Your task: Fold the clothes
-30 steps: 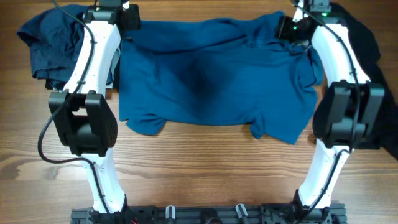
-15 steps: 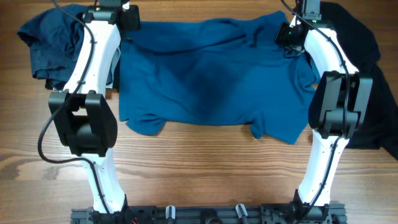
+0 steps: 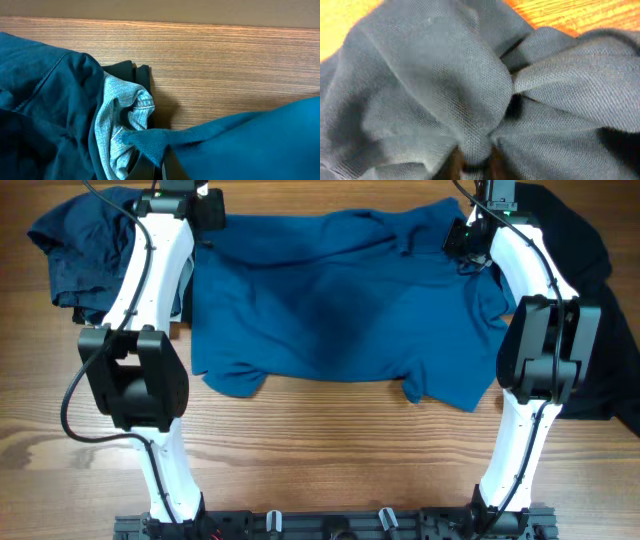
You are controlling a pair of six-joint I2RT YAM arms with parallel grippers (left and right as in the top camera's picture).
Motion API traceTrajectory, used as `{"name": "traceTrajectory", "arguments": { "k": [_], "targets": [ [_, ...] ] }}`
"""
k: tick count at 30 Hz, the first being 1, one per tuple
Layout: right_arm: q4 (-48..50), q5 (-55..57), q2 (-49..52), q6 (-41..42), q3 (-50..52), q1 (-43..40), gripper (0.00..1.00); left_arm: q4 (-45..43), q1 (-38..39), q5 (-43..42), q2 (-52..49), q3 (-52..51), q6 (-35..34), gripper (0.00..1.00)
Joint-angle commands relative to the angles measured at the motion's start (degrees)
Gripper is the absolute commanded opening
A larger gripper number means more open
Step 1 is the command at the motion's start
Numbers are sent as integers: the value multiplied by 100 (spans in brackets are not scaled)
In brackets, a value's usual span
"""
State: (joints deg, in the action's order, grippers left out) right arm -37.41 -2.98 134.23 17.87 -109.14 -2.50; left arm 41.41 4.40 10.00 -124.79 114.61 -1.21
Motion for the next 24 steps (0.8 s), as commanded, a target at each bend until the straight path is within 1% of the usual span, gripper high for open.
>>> {"name": "traceTrajectory", "arguments": {
  "k": [1,4,6,9,12,14,17,18,19,22,24],
  "targets": [
    [92,129,-262,11,-105,2,4,-4,-17,15,61,81,-98,4],
    [13,127,-520,-50,-107,-4,4,-42,-17,17,72,81,-98,4],
    [-142,190,-909,-291,-111,-11,4,11,-17,39,138,81,-98,4],
    [-428,184,-1364,-437,-111,-131,4,140,-17,37,400,81,-98,4],
    [-1331,-214,-1770,-466,-111,-437,4,577,-17,37,863,81,-98,4],
    [-2103,-796,-1878,-693,-111,-697,4,1064,-44,37,1163,81,-127,4],
    [-2730,-1596,-1902,-1246,-111,-942,4,1766,-146,13,1351,81,-273,4],
    [-2780,-1600,-1902,-1370,-111,-942,4,2017,-199,7,1298,79,-295,4],
    [-2780,-1600,-1902,-1394,-111,-942,4,2111,-208,4,1248,79,-380,4],
    [-2758,-1598,-1895,-1593,-109,-942,4,2304,-205,-271,1051,79,-378,4],
    [-2798,-1482,-1895,-1633,-109,-975,4,2485,-208,-286,850,70,-376,4]
  ]
}}
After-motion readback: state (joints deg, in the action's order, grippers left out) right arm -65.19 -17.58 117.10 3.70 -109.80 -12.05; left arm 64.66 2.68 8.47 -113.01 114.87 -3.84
